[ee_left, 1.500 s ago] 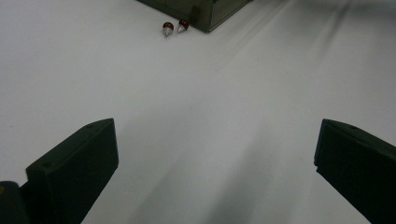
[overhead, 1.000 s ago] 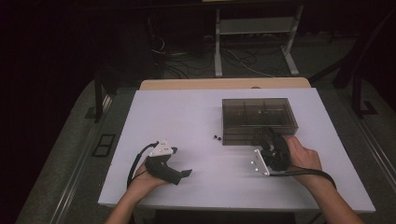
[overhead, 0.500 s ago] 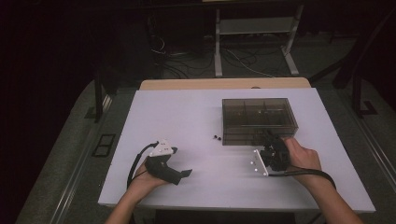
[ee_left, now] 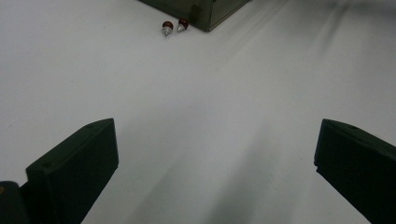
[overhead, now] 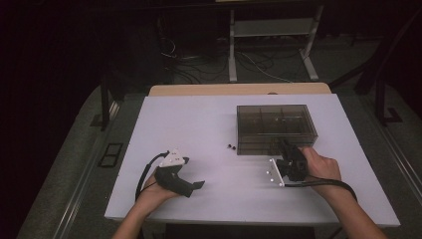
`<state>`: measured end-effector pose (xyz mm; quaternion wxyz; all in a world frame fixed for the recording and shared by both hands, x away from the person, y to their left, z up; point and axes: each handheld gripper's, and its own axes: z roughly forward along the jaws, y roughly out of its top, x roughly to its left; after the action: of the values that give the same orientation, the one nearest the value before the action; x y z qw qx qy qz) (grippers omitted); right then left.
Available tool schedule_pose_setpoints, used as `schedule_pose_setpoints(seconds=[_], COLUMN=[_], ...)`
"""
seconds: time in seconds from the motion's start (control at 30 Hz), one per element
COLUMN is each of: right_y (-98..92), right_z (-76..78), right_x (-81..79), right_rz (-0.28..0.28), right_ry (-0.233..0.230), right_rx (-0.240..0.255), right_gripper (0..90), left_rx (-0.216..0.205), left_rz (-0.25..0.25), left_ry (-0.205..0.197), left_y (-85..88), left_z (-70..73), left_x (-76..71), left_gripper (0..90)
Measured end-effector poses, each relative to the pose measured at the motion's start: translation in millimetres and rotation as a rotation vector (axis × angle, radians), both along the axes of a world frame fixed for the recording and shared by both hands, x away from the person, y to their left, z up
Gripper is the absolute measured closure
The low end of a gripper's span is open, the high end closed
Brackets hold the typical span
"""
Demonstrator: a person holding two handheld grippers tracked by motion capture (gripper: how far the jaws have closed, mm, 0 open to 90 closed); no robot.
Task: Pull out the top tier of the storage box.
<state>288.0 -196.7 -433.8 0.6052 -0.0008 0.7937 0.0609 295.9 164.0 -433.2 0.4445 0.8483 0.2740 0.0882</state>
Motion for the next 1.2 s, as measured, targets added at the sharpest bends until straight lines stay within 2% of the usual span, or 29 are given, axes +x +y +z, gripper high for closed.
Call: schedule_pose_setpoints(seconds=[0.13, 0.2, 0.63, 1.2], right_y=[0.1, 0.3, 1.5, 1.3], right_z=[-0.2, 0.3, -0.8, -0.3], right_x=[-0.1, 0.0, -1.8, -17.6], right_rz=[-0.002, -0.002, -0.014, -0.007], right_ry=[-0.004, -0.002, -0.011, -0.011], right_rx=[-0.005, -0.007, -0.017, -0.026], right_gripper=[77.4, 77.9, 78.5, 78.4], left_rx=[0.002, 0.016, 0.016, 0.017], left_rz=[-0.002, -0.009, -0.01, -0.012], left_ry=[-0.002, -0.001, -0.004, -0.005], left_y=[0.1, 1.1, 0.9, 0.6], left_z=[0.1, 0.9, 0.8, 0.7], left_x=[-0.1, 0.3, 0.0, -0.1], left_gripper=[0.0, 0.0, 0.0, 0.0])
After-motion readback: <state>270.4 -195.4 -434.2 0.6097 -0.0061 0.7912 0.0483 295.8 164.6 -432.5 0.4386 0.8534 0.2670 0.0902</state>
